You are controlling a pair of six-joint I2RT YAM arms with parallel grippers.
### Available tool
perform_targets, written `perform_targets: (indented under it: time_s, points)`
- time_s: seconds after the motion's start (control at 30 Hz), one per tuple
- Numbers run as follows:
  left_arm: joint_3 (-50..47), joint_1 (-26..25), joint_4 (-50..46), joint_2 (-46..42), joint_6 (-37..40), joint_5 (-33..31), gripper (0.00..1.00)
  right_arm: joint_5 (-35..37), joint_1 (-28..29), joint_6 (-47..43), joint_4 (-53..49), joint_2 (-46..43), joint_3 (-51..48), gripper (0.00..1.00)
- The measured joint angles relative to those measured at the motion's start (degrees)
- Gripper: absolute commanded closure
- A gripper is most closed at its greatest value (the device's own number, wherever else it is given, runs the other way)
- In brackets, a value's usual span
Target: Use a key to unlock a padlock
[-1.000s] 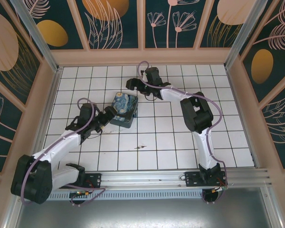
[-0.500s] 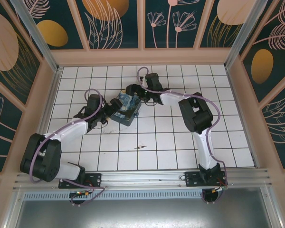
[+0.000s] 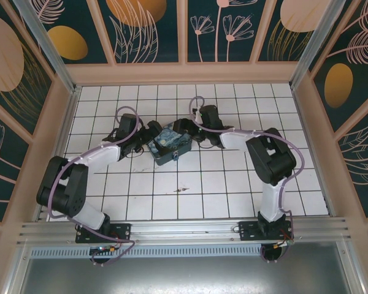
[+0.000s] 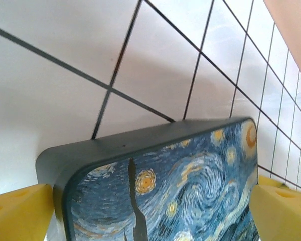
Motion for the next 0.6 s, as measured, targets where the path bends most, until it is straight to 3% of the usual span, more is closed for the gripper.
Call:
perform_targets:
  time_s: [0.27,0.6]
  points:
    - [5.1,-2.5,1.0,5.4,0.4,0.1,0.02,1.1,-1.8,2.0,3.8,-6.8,-9.8,0.10]
    - [11.2,-5.5,1.5,11.1,0.4,-0.2,0.02,3.0,-4.5,2.1,3.7,-9.6,-12.5,0.09]
